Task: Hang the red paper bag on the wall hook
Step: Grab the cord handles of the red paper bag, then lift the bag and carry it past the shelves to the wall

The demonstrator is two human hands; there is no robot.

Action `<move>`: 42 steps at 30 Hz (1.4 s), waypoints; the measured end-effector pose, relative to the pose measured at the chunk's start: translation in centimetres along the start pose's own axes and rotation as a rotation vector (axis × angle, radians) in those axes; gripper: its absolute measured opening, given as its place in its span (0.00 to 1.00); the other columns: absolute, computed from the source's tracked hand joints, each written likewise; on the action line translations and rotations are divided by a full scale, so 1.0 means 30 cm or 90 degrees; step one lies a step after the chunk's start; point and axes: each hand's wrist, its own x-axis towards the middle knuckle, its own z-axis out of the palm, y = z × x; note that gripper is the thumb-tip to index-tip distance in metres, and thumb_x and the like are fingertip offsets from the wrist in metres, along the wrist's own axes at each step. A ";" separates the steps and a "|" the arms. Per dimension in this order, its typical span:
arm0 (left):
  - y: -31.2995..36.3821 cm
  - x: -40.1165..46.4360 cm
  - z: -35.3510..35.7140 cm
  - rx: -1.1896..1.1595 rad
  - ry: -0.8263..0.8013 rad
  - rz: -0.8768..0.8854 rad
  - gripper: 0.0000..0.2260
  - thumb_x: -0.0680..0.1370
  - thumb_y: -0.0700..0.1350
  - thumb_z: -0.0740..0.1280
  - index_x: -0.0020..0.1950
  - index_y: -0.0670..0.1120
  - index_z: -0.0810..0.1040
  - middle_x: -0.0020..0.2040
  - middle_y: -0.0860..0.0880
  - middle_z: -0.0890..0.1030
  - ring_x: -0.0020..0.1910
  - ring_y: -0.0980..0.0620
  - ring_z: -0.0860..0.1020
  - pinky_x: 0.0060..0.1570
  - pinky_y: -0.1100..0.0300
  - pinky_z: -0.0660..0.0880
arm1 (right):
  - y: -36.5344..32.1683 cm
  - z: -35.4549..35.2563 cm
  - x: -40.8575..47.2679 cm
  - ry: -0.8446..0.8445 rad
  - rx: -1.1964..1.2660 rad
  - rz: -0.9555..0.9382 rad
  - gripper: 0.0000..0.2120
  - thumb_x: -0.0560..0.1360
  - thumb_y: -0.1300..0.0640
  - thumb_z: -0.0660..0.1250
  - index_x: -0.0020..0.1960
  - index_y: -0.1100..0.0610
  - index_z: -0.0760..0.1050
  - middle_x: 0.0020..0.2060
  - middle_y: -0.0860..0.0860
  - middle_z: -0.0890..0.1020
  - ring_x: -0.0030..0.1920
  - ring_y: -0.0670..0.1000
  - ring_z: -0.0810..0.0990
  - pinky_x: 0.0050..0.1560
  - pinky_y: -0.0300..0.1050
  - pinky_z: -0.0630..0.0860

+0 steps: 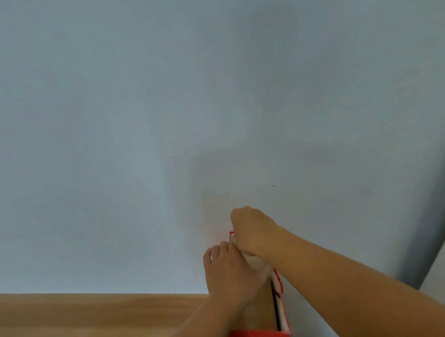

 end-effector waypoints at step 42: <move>-0.882 -0.986 -0.980 0.245 0.328 -0.397 0.01 0.77 0.49 0.72 0.48 0.54 0.82 0.41 0.56 0.85 0.41 0.54 0.82 0.37 0.54 0.79 | -1.248 0.169 -0.431 0.128 0.050 -0.739 0.07 0.78 0.53 0.62 0.48 0.53 0.78 0.45 0.52 0.80 0.43 0.55 0.79 0.41 0.54 0.78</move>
